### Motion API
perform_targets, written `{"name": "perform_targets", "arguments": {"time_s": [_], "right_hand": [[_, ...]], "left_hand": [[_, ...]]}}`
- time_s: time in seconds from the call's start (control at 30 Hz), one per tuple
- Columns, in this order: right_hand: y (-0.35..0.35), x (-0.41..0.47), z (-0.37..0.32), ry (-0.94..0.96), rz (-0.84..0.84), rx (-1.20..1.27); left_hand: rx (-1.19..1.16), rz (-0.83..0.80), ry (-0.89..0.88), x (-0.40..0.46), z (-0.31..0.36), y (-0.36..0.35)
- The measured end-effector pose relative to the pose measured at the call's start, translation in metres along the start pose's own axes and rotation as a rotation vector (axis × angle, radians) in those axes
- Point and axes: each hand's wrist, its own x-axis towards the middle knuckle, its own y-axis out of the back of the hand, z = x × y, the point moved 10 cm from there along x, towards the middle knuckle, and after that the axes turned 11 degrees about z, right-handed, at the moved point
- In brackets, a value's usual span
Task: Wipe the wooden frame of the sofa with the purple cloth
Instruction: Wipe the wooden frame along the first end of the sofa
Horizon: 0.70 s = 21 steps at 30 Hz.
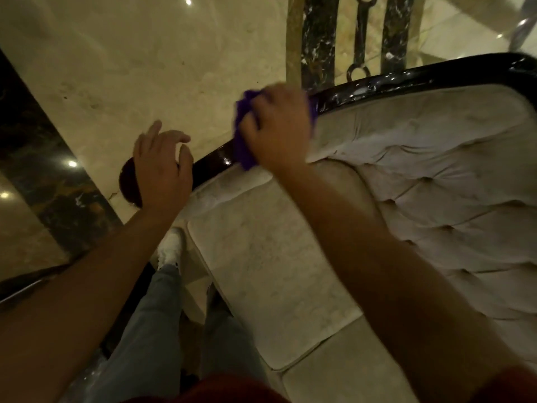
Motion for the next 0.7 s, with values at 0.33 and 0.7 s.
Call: {"name": "perform_targets", "arguments": {"time_s": [0.33, 0.7], "right_hand": [[0.014, 0.047, 0.148, -0.138, -0.033, -0.065], [0.034, 0.073, 0.256, -0.111, -0.078, -0.244]], "left_hand": [[-0.135, -0.186, 0.249, 0.027, 0.035, -0.047], [0.181, -0.208, 0.181, 0.029, 0.088, -0.085]]}}
